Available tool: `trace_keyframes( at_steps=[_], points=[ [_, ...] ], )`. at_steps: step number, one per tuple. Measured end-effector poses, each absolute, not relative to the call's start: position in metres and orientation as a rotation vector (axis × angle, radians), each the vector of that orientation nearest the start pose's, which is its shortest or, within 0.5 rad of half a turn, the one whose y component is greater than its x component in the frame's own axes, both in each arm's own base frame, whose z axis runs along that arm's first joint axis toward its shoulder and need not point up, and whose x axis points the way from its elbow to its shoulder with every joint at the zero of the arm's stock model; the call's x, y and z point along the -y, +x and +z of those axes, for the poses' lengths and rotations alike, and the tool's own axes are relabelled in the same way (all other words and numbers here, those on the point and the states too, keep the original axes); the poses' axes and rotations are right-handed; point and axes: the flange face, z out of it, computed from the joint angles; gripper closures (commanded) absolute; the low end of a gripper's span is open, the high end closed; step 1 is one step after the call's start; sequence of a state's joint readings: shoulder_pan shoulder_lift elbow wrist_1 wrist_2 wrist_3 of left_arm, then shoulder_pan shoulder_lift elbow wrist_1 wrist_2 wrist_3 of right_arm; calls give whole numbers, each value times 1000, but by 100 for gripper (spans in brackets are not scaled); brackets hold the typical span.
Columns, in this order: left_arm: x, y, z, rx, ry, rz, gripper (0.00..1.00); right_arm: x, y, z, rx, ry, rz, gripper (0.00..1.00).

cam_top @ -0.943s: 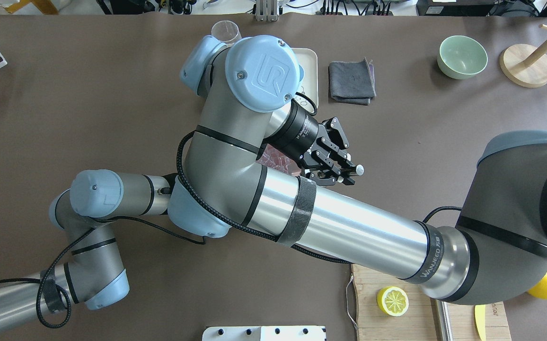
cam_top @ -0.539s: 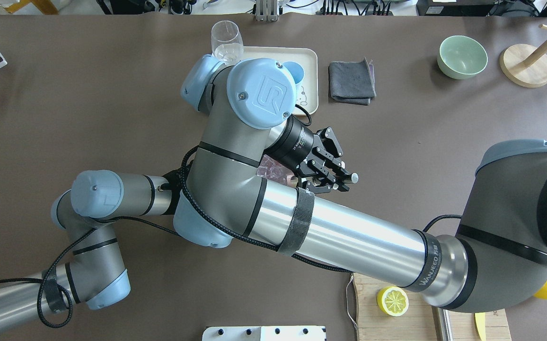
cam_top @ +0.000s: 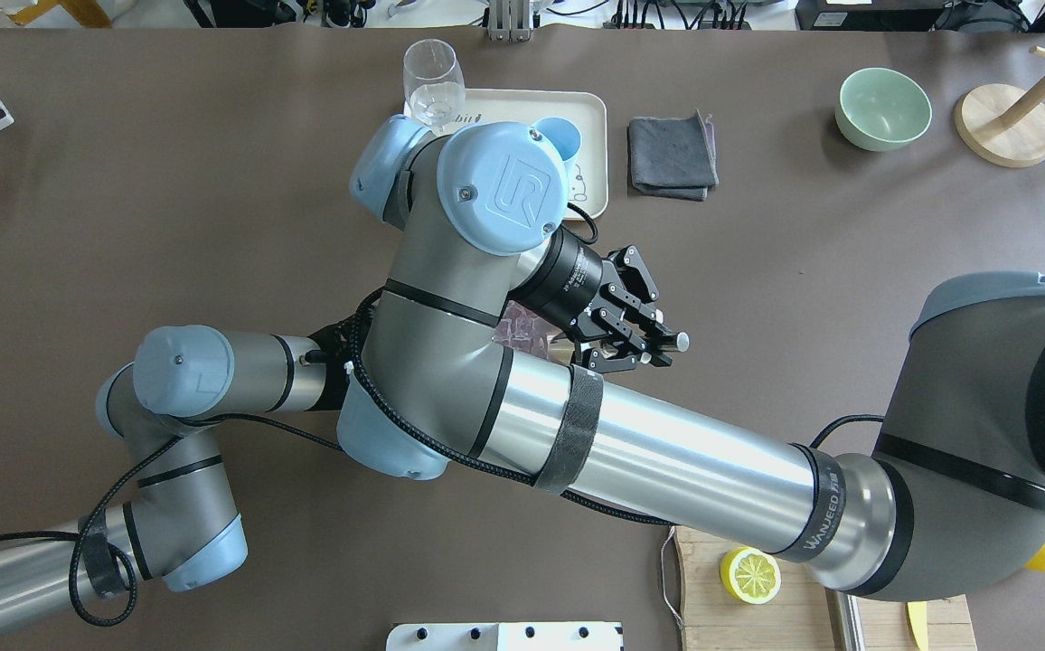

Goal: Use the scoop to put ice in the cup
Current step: 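Lower the scoop into the ice cubes in the pink bowl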

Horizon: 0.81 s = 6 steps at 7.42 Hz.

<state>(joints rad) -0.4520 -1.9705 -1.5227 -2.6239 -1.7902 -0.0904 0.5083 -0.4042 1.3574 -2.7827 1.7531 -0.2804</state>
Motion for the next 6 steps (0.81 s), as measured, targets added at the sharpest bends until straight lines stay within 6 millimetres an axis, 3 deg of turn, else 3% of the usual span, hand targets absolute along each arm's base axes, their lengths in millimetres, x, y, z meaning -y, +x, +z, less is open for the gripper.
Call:
trace_keyframes(
  at_steps=[6],
  points=[
    [384,534,332,-998,1111,997,2,433,-572,162,126,-207,-1322,100]
  ],
)
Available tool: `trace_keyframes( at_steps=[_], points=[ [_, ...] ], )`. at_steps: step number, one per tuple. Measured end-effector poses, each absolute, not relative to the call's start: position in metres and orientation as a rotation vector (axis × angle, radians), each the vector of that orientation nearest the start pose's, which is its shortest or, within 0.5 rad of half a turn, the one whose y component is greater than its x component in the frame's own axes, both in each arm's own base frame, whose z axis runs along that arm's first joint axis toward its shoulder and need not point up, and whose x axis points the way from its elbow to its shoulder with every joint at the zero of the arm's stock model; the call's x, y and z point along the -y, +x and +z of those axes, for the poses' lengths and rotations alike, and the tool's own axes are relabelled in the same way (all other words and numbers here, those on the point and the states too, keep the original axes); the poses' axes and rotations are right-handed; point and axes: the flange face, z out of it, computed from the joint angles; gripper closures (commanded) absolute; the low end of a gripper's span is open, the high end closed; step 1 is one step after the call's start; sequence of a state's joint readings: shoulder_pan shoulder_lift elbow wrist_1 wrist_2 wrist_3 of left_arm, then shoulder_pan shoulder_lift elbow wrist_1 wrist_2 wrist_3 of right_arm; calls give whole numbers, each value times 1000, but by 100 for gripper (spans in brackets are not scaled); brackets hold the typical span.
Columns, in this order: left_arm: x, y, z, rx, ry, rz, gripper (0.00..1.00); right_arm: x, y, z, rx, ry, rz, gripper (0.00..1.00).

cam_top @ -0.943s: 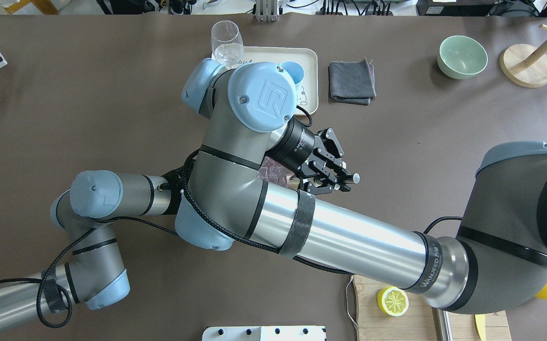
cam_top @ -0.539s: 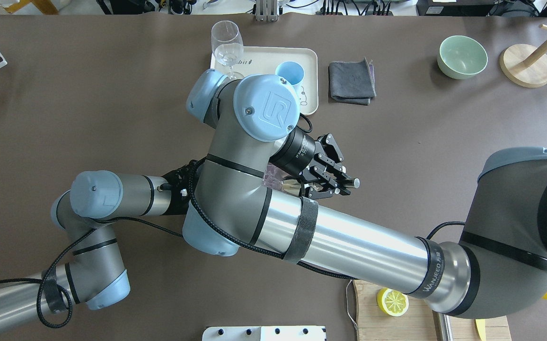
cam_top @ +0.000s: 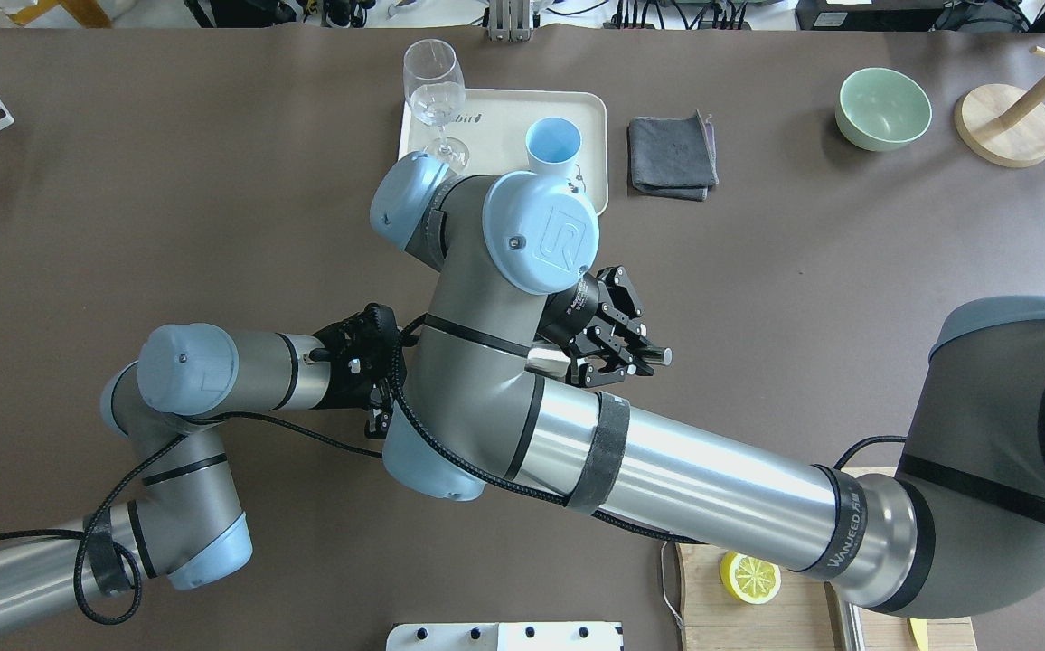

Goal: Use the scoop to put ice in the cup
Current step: 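Drag the scoop through the ice with the right gripper to fill it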

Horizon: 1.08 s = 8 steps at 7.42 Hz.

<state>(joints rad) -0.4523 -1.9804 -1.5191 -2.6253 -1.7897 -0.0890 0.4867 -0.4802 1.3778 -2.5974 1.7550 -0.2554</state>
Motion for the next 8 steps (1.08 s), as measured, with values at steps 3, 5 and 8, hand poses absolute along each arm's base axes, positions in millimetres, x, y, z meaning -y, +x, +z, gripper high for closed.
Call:
trace_keyframes(
  at_steps=[3,5,8],
  points=[
    [385,534,332,-991,1121,985,2,422,-552,179,172,-102,-1334,100],
    [386,532,329,-977,1137,965,2,415,-538,196,214,-4,-1345,100],
    [386,531,330,-974,1140,961,2,408,-526,213,292,157,-1360,100]
  ],
)
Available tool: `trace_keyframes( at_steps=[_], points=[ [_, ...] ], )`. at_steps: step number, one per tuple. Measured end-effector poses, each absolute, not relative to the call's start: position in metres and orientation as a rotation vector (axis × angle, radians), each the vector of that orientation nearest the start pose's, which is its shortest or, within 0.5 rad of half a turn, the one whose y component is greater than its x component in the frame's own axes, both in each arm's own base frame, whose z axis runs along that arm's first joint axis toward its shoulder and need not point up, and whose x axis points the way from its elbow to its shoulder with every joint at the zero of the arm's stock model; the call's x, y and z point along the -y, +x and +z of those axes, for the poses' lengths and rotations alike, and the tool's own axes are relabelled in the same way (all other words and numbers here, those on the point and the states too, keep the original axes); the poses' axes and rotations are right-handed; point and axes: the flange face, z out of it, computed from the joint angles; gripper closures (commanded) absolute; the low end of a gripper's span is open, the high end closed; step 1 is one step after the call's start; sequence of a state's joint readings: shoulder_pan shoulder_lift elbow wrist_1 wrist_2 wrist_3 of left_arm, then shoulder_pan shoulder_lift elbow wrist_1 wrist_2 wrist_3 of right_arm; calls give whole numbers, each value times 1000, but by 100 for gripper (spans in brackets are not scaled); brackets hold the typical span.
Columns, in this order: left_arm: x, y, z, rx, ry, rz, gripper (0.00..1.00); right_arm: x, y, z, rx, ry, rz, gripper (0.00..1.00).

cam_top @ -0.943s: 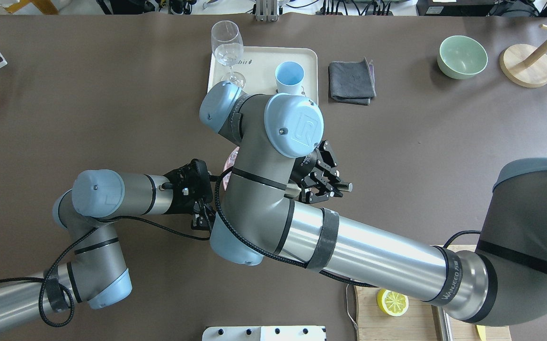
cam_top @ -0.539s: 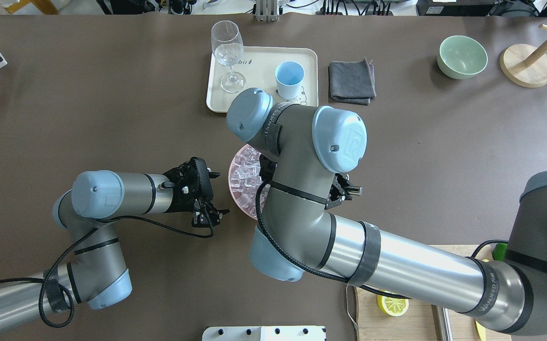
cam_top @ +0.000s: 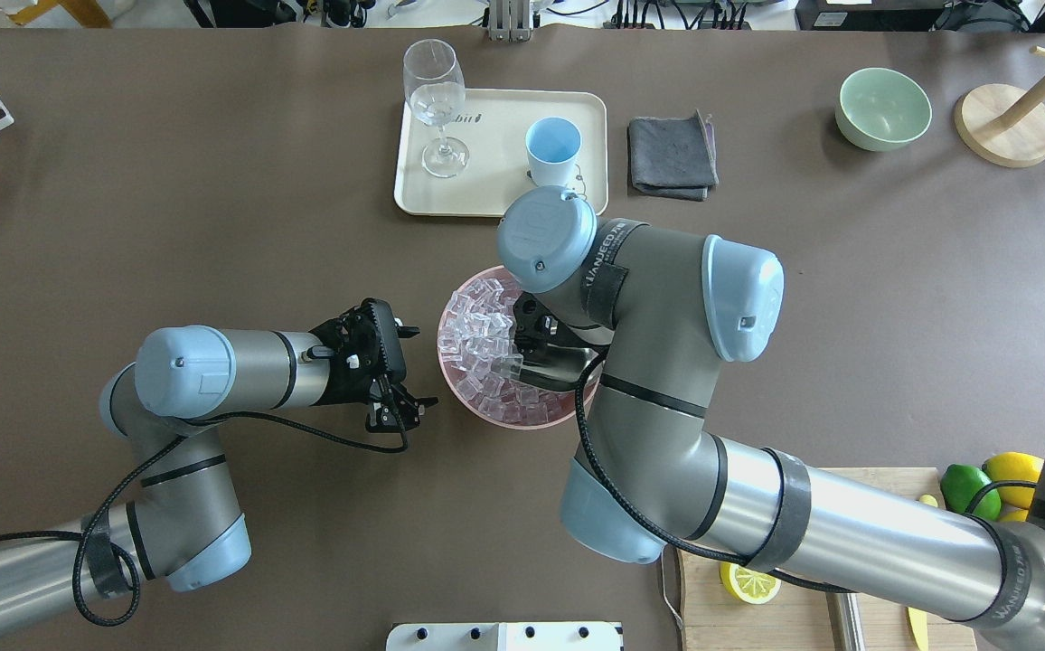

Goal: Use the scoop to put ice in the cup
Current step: 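Drag the scoop through the ice with the right gripper to fill it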

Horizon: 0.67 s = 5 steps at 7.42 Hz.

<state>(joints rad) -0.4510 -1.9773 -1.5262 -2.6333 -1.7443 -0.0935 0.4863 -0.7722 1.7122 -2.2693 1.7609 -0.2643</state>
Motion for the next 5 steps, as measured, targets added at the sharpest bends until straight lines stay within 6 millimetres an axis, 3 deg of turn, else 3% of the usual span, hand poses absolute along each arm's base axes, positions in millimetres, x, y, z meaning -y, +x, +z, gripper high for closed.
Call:
trace_keyframes(
  at_steps=[5],
  points=[
    [386,532,332,-970,1137,963,2,402,-520,234,378,301,-1363,100]
  ],
)
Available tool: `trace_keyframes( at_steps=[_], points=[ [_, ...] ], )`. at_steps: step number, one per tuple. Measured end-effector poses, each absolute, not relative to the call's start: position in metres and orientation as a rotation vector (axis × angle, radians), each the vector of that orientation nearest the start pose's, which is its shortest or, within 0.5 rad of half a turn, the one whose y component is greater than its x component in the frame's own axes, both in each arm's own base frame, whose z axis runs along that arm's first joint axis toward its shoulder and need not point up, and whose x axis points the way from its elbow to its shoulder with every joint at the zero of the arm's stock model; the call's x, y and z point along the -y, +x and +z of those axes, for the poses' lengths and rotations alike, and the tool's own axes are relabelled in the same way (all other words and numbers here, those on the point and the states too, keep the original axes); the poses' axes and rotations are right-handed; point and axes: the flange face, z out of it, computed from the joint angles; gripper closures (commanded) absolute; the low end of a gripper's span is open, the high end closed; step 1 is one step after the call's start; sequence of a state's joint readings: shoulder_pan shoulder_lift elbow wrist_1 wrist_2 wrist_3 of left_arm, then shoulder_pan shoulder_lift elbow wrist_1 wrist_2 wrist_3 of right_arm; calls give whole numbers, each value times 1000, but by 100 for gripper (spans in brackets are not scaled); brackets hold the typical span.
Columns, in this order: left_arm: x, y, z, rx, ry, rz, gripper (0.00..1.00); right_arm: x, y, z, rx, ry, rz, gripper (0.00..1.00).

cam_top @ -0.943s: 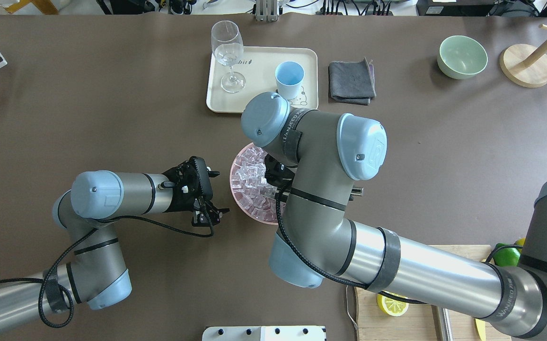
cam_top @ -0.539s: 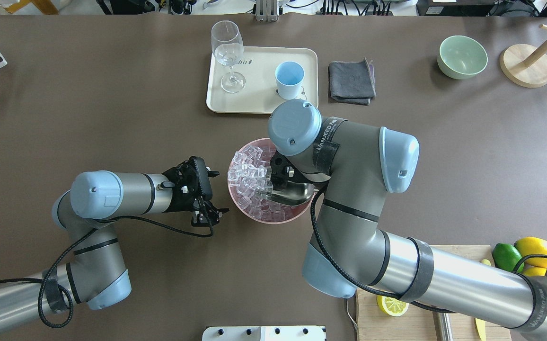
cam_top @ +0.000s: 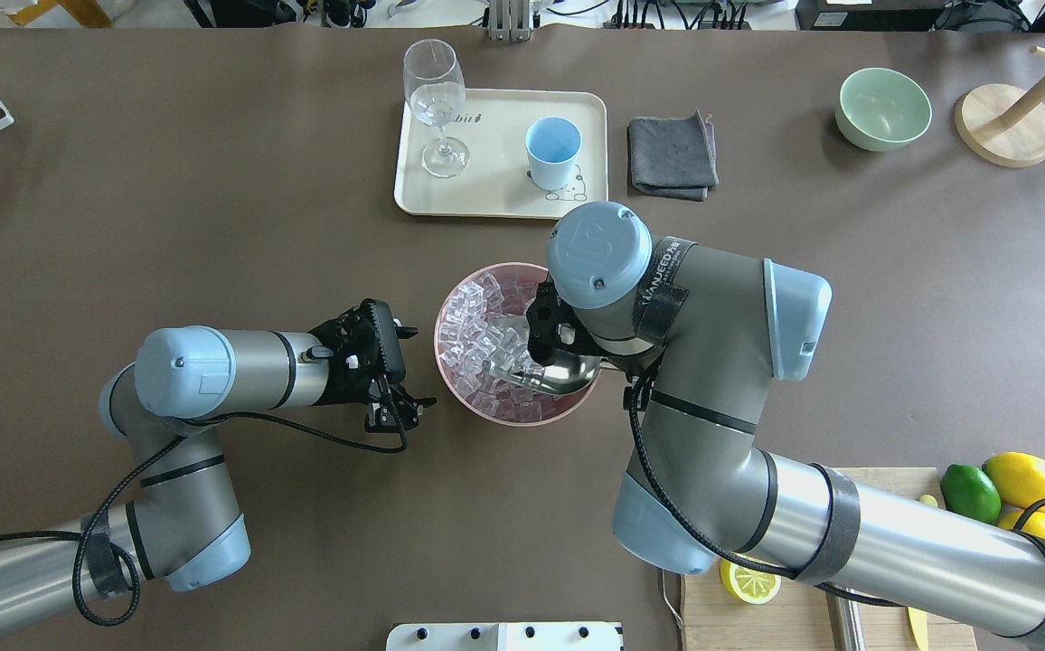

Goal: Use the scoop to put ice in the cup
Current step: 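Drag the scoop through the ice with the right gripper to fill it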

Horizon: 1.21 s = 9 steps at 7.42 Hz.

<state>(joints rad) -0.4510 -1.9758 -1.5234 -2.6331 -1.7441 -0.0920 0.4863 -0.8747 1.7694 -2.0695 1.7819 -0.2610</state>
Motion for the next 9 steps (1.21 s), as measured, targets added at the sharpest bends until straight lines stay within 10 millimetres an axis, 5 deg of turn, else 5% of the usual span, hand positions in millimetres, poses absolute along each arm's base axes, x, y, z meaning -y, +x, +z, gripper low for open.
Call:
trace_keyframes(
  at_steps=[9],
  points=[
    [386,530,331,-971,1147,964,2,386,-505,226,496,379,-1395,100]
  ],
)
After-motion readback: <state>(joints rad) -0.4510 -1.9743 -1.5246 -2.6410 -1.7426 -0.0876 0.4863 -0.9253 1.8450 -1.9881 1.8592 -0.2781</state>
